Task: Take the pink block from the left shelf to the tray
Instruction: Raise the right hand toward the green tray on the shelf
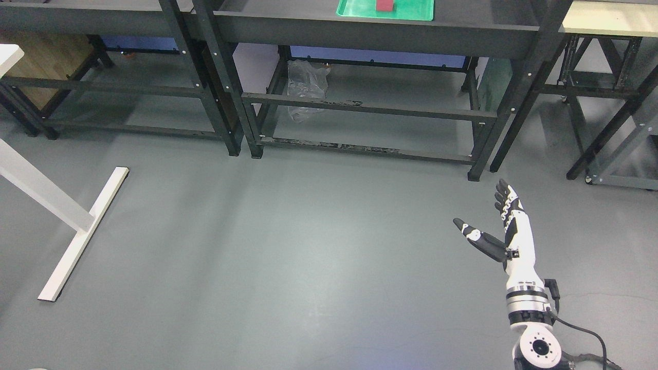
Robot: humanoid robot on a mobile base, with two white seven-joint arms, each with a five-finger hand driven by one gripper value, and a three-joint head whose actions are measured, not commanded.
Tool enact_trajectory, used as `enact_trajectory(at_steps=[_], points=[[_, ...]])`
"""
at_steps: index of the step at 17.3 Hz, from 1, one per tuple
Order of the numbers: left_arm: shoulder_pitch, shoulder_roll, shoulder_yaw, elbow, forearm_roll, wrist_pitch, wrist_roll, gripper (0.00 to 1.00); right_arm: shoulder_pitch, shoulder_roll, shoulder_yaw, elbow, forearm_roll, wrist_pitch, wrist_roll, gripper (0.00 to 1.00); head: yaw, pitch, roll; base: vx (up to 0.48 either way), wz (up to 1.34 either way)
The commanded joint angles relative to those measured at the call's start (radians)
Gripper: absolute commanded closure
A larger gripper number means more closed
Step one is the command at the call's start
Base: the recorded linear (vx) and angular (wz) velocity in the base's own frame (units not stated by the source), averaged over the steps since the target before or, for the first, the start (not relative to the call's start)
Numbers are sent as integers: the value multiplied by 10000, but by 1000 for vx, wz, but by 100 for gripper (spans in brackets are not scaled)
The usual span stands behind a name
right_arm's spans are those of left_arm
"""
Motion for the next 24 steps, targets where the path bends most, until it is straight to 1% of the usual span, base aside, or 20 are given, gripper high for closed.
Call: enact_trajectory(at_steps=[1,7,9,18,19,20,21,22,23,24], points=[[-322,175,0,-175,0,-7,6,0,-66,-175,226,-155,-1,152,10,0,0,0,0,0,0],[-322,175,0,-175,0,-7,6,0,-204,-230,242,-155,-1,199,10,0,0,0,0,0,0],[-322,175,0,-175,-15,-7,6,0,-220,-383,257,-155,-1,199,10,0,0,0,0,0,0],[-322,175,0,-175,0,-7,6,0,-419,-322,932,-109,60,230,-6,0,0,0,0,0,0],[-322,175,0,-175,0,-7,6,0,-419,-368,948,-109,106,276,9,0,0,0,0,24,-1],[-322,175,0,-175,0,-7,6,0,-465,-550,933,-109,167,549,10,0,0,0,0,24,-1],[-322,175,0,-175,0,-7,6,0,-602,-841,963,-124,381,567,-36,1,0,0,0,50,-7],[-322,175,0,-175,0,-7,6,0,-892,-1178,963,-140,1339,507,-204,1,0,0,0,50,-7],[-322,175,0,-175,0,-7,6,0,-1229,-1515,948,-140,3794,506,-737,6,0,0,0,74,0],[-322,175,0,-175,-15,-7,6,0,-1490,-1716,963,-125,5201,597,-1152,6,0,0,0,91,0]])
